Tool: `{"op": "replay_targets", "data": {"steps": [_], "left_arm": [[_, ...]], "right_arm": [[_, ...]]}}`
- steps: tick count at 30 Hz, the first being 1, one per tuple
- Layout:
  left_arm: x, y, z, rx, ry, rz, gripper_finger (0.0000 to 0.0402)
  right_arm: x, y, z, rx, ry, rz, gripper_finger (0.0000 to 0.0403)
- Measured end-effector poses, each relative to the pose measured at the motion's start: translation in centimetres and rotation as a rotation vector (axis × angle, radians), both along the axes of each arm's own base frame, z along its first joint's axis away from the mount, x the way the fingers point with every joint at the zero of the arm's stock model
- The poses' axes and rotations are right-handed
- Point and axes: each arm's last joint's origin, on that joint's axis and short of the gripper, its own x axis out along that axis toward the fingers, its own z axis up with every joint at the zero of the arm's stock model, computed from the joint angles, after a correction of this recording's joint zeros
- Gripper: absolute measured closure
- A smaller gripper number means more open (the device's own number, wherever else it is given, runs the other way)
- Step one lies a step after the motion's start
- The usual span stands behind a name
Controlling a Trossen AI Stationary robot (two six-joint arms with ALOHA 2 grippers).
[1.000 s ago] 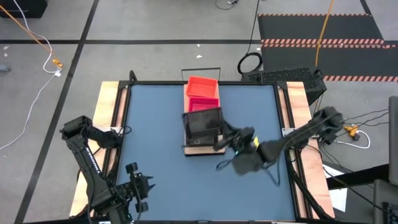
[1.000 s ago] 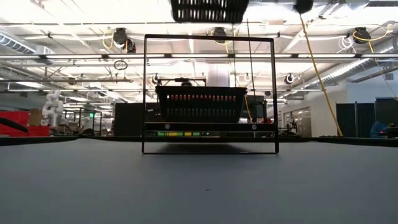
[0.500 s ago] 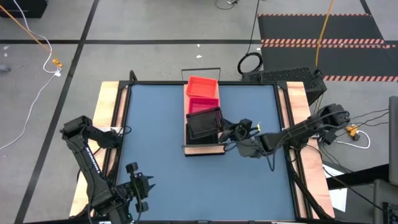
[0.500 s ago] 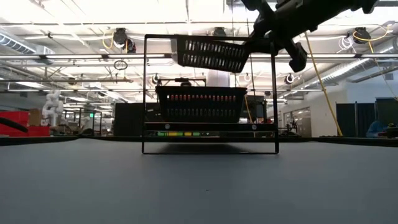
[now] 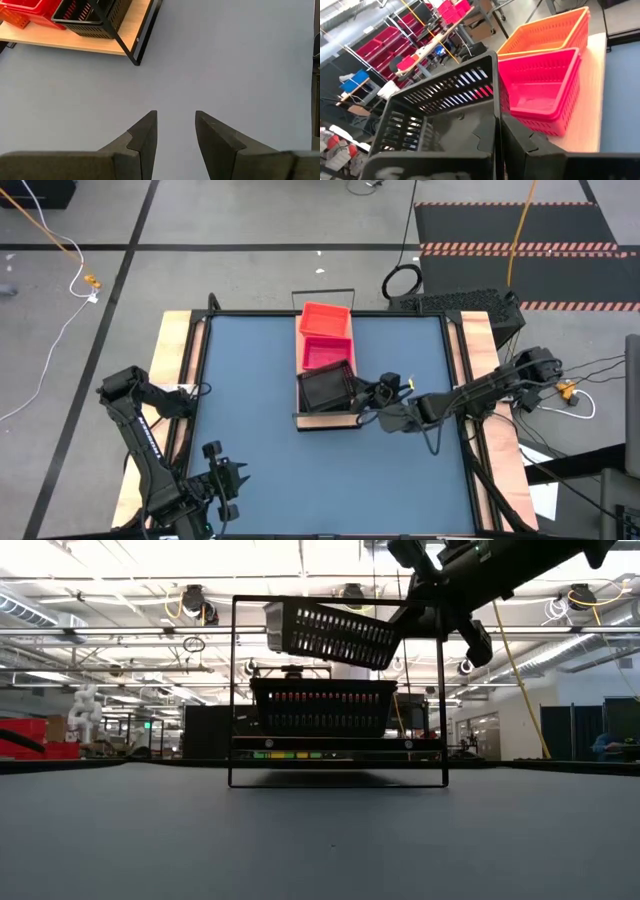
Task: Stack baskets on shelf by color
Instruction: Stack the black bin on the stacked black bins on the shelf, then return to Home Position
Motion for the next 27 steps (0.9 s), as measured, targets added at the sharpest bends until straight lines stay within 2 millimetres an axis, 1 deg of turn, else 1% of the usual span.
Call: {"op": "replay_targets", "data": {"steps": [4,8,11,16,21,27], "left_arm": [[0.0,0.0,-0.02,0.001,0.0,0.0,0.0266],[0.13,0.09,-0.02,0.001,0.0,0.005,0.0266],[0.31,0.21,-0.02,0.002,0.001,0.01,0.0266],[0.61,0.42,-0.03,0.004,0.002,0.02,0.0266],[0.65,0.45,-0.03,0.005,0.002,0.021,0.0266],[0.65,0.45,-0.03,0.005,0.003,0.021,0.0266]], "right_arm": [[-0.09,-0.01,-0.23,0.018,0.008,0.003,0.0392],[-0.03,0.03,-0.32,0.031,0.028,0.044,0.0389],[-0.04,0.07,-0.43,0.043,0.038,0.062,0.0381],[-0.08,0.09,-0.55,0.044,0.053,0.071,0.035],[-0.14,0.18,-0.88,0.067,0.099,0.127,0.0314],[-0.27,0.18,-1.01,0.054,0.13,0.131,0.0276]]}}
